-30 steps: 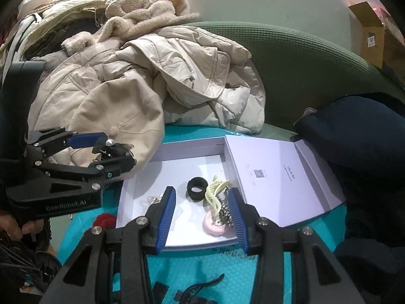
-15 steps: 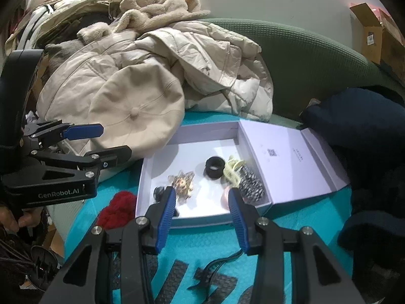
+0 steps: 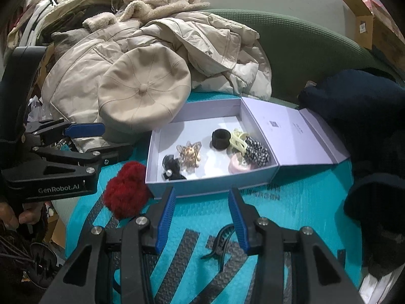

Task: Organize objects
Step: 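Withdraw both grippers from the box toward the red scrunchie and black claw clip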

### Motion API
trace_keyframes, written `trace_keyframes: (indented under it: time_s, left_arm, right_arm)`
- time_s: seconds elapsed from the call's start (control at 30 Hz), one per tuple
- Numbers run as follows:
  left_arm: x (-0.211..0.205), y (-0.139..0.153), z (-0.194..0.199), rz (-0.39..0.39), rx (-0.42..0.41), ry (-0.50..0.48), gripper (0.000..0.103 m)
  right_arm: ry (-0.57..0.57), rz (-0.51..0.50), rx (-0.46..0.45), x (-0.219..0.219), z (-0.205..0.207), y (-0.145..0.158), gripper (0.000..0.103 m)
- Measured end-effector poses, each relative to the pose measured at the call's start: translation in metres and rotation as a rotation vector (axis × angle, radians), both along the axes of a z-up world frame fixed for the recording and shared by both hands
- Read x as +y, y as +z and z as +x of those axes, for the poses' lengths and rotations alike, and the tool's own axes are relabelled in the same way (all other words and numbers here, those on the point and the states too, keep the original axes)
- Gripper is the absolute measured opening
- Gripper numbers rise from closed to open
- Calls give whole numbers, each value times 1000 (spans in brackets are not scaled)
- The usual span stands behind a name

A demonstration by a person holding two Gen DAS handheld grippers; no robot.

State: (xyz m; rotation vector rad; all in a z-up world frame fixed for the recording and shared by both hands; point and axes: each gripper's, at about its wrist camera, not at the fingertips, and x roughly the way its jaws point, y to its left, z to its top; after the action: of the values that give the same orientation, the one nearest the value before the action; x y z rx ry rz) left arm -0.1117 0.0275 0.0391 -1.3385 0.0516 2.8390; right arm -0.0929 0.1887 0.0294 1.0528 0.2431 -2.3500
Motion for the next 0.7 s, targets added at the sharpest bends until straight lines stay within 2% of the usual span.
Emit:
trace_keyframes:
  time_s: [0.43, 0.7]
  left_arm:
    - [-1, -30, 31, 26, -14, 6, 66]
    - [-14, -60, 37, 81, -53, 24, 66]
  right_arm:
    - [-49, -6, -26, 7, 20, -31, 43]
    - [-65, -9, -69, 6, 18, -59, 43]
